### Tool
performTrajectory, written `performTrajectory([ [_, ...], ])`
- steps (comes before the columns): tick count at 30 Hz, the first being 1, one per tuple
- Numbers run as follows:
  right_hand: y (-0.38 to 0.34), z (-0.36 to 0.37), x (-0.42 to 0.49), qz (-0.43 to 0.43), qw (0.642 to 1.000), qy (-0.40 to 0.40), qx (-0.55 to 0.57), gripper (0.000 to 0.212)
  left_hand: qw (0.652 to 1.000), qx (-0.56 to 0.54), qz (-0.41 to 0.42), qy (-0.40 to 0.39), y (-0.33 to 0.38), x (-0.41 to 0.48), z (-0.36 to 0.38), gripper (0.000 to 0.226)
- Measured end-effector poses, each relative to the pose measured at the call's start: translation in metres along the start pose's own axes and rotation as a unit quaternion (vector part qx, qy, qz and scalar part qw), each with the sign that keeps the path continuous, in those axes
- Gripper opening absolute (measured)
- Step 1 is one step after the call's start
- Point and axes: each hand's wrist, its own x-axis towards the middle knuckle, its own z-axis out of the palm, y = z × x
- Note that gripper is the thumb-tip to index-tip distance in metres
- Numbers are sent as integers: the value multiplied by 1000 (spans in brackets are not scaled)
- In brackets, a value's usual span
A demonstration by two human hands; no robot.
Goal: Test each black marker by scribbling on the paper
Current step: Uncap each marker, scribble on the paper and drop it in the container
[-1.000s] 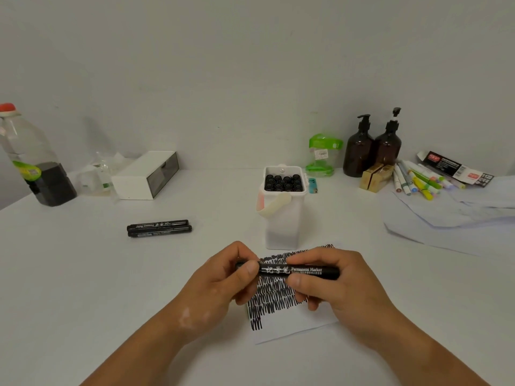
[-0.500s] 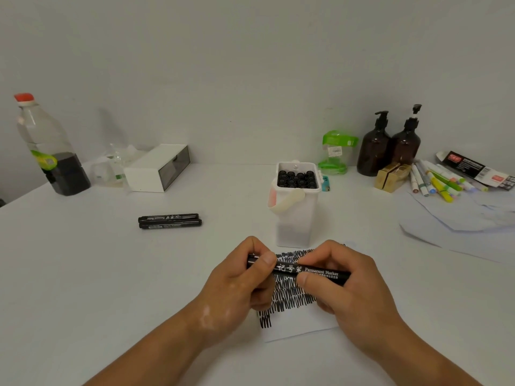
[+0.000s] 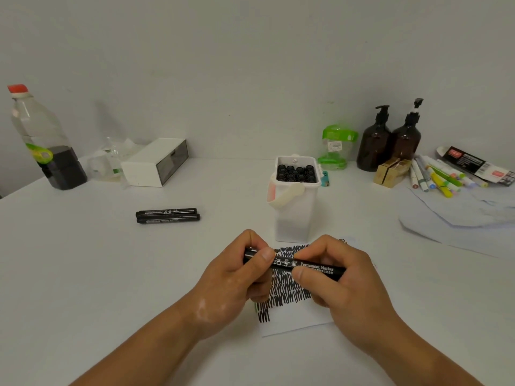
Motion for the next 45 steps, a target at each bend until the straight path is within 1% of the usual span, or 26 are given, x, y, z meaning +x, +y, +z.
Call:
performTrajectory([
  [3,-1,-3,4,18,997,-20,73,13,999,-43,22,-1,1,1,-1,23],
  [5,2,-5,7,37,991,-11,127,19,997,-66,42,-16,2,2,-1,7],
  [7,7,-3,7,66,982,-11,177,14,996,-74,43,0,-1,3,1,13],
  [9,11,2,6,80,976,-30,201,16,996,-81,35,32,-4,4,2,16],
  [11,12,5,6,69,983,-42,167,21,995,-79,35,40,-6,5,2,19],
  [14,13,8,4,38,997,-48,52,17,996,-73,45,27,-8,6,-1,25],
  [16,14,8,3,14,999,-26,-15,13,997,-60,51,24,-6,5,-2,26],
  [17,14,7,4,2,999,-2,-36,12,997,-32,56,33,-5,4,-3,28],
  [19,11,4,4,-15,999,38,-31,11,993,77,75,57,-3,3,-7,26],
  [20,9,3,4,-16,999,37,-3,12,984,145,86,60,-3,3,-9,23],
  [22,6,1,3,-6,998,5,56,18,953,283,97,42,-3,1,-11,20],
  [23,6,1,2,-2,998,-5,61,20,939,327,101,29,-3,0,-11,19],
  [24,6,0,2,-2,999,-8,47,18,930,350,107,19,-3,-1,-10,20],
  [26,7,-1,2,-12,1000,-1,1,7,920,375,115,17,-3,-1,-10,22],
  [27,9,-3,3,-20,1000,2,-19,6,918,381,110,19,-3,-1,-11,21],
  [29,10,-11,4,-37,998,23,-44,15,925,370,86,24,-3,-1,-13,14],
  [31,8,-25,7,-53,994,78,-48,22,935,345,63,46,-3,1,-18,7],
  [32,4,-33,10,-62,991,112,-46,25,939,333,54,67,-2,2,-21,8],
  [35,-16,-58,22,-87,973,208,-43,28,946,292,20,138,1,7,-31,22],
  [37,-39,-67,34,-117,959,250,-69,22,949,263,3,176,1,9,-38,24],
  [39,-68,-69,50,-150,944,270,-118,8,951,239,-3,196,0,9,-41,24],
  [42,-106,-67,84,-179,915,277,-234,16,954,218,-11,206,-2,10,-41,23],
  [45,-127,-57,121,-179,889,241,-346,20,956,207,-17,209,-3,10,-41,19],
])
